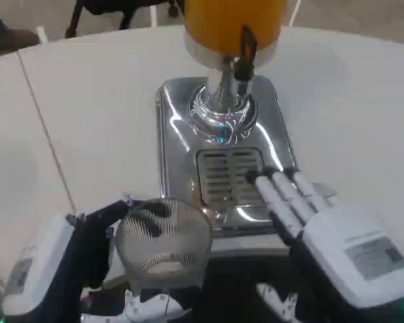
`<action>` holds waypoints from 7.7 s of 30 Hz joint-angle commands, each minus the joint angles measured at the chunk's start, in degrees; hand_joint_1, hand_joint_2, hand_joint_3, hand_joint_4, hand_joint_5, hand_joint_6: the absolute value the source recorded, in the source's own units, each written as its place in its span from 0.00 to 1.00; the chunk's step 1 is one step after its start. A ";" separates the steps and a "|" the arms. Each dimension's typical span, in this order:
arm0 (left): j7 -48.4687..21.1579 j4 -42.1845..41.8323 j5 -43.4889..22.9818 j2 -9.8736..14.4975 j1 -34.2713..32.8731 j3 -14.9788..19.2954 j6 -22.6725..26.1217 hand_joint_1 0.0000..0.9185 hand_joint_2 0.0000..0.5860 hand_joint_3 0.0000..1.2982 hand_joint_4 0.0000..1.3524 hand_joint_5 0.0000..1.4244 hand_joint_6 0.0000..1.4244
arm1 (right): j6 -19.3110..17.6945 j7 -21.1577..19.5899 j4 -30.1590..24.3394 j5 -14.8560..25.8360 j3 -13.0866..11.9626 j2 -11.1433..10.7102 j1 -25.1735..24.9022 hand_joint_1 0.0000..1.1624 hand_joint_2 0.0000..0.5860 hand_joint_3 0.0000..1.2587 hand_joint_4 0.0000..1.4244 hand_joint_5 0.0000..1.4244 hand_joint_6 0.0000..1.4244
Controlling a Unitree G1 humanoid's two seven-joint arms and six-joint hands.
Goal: Grasp the cup under the faucet to collect the drink, then remove the cup.
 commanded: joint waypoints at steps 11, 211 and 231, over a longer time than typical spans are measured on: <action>0.89 1.07 2.35 -3.83 -3.72 -1.09 2.44 0.73 0.07 0.92 0.87 1.00 1.00 | 3.37 1.21 -2.85 -2.78 -1.32 2.40 3.11 0.33 0.76 0.01 0.00 0.00 0.08; 3.13 -0.17 23.86 4.80 -2.67 -5.97 24.42 0.00 0.11 0.00 0.00 0.00 0.00 | 36.64 15.55 11.07 41.01 12.69 -2.80 -52.31 0.03 0.95 0.01 0.00 0.00 0.04; 4.45 5.53 21.48 0.29 -11.38 -5.91 28.27 0.08 0.11 0.00 0.00 0.00 0.00 | 38.31 24.77 7.59 28.55 16.21 -3.75 -53.73 0.02 0.98 0.04 0.00 0.00 0.04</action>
